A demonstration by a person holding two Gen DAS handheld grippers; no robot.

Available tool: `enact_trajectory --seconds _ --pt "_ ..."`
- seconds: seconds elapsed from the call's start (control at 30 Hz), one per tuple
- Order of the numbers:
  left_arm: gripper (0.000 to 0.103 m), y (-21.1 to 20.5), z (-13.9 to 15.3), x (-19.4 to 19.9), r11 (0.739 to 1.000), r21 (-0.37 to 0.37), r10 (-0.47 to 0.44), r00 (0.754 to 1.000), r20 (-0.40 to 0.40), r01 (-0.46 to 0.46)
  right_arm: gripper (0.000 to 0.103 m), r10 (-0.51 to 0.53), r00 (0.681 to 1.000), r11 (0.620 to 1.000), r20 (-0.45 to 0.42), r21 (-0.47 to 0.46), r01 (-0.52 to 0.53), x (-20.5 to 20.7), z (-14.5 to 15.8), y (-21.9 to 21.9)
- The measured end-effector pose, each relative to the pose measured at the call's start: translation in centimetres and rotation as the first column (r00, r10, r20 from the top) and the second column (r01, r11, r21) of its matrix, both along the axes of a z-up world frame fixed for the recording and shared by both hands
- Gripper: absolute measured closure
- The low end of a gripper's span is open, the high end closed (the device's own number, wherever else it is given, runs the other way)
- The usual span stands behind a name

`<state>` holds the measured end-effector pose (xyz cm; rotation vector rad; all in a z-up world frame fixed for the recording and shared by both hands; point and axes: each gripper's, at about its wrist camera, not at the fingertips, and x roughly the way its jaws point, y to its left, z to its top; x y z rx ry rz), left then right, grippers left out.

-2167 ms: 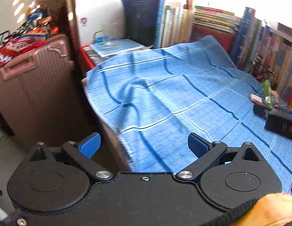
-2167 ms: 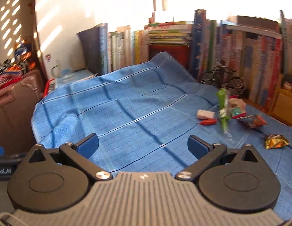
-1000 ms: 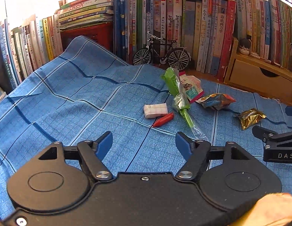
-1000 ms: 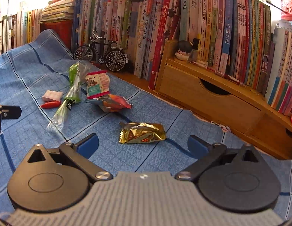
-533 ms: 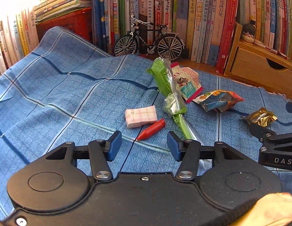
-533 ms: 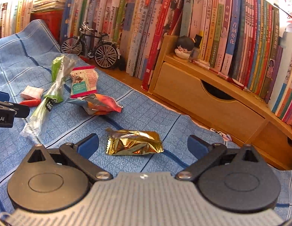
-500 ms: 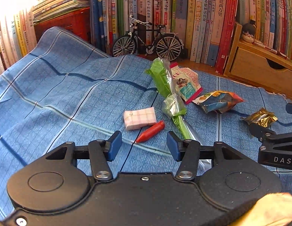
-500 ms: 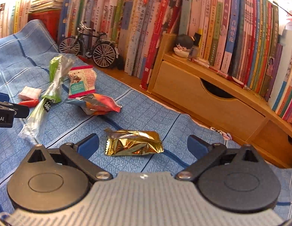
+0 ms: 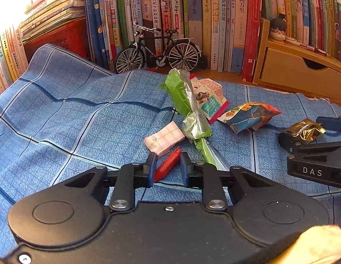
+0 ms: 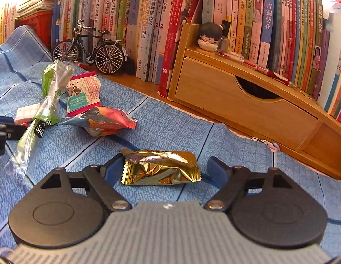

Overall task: Collect trash
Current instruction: 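Grasp the gold foil packet with the right tool while the left tool grasps the small red stick, then carry the gold foil packet and red stick toward the black bin with both tools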

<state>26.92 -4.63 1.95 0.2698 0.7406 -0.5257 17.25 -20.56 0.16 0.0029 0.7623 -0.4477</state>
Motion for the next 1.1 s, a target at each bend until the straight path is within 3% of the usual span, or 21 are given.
enact_trajectory --seconds 0.07,0.1,0.13,0.37,0.63,1.1 --pt "0.085 0.3 0.0 0.0 1.000 -0.019 0.009 1.000 -0.010 -0.009 0.025 -0.002 1.000 1.000 0.006 0.018 0.002 0.0 0.0 0.0" --pt "0.093 0.4 0.0 0.1 1.000 -0.025 0.012 1.000 -0.020 -0.012 0.034 0.004 1.000 1.000 0.010 0.030 -0.005 0.0 0.1 0.0" --pt "0.094 0.5 0.0 0.1 0.999 -0.028 0.014 1.000 -0.027 -0.015 0.035 0.009 1.000 0.999 0.011 0.038 -0.009 0.1 0.1 0.0" --pt "0.094 1.0 0.8 -0.6 0.999 -0.032 0.020 1.000 -0.009 -0.021 0.039 -0.003 1.000 0.999 0.013 0.046 0.002 0.1 0.4 0.0" --pt "0.094 2.2 1.4 -1.3 0.998 -0.038 0.058 0.998 -0.017 -0.058 0.039 -0.060 0.994 0.997 0.087 0.048 0.056 -1.6 2.1 0.1" --pt "0.094 5.3 3.7 -4.7 0.991 -0.071 0.116 0.992 0.048 -0.113 0.039 0.039 0.992 0.997 0.123 0.058 -0.047 -3.7 4.0 2.8"
